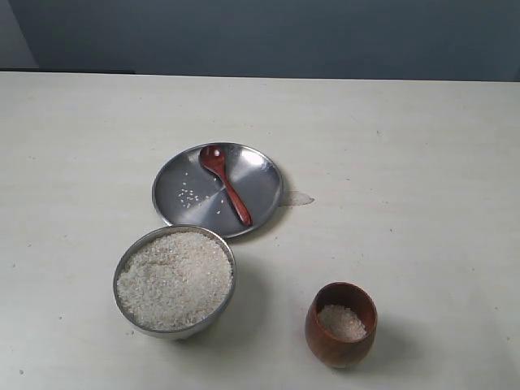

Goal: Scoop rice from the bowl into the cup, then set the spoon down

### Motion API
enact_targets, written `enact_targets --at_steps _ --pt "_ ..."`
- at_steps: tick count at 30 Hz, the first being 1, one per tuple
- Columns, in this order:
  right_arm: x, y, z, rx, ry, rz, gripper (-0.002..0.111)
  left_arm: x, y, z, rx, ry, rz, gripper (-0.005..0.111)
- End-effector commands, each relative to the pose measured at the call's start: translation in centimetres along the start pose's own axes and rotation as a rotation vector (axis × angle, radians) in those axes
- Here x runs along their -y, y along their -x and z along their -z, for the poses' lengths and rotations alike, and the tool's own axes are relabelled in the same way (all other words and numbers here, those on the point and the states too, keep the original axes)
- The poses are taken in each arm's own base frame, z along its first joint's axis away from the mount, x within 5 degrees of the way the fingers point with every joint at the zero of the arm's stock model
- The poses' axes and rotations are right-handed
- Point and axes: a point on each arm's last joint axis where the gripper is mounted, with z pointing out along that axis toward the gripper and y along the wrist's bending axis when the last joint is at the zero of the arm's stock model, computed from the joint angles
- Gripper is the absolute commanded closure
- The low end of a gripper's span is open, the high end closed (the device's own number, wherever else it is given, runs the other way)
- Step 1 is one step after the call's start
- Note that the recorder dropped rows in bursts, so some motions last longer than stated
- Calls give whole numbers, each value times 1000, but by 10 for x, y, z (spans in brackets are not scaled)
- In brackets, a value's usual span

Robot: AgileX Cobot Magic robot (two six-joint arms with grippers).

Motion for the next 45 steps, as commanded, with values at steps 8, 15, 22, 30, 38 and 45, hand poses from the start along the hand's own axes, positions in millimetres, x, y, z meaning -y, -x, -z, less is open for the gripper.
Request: enact_targets --at_steps 8,15,22,30,38,45 --pt "0 0 0 7 -4 -6 109 4 -16 51 236 -29 -28 106" --pt "0 0 0 7 -4 -6 109 2 -33 82 391 -12 -68 106" --pt "0 0 0 7 -4 -6 109 -9 -36 109 662 146 -188 106" --pt "0 0 0 7 -4 -6 109 -15 -54 74 782 144 -226 106" --pt "0 0 0 7 -4 -6 109 -24 -86 20 722 118 -216 106" --pt "0 0 0 7 -4 -6 109 -29 -108 5 775 110 -221 106"
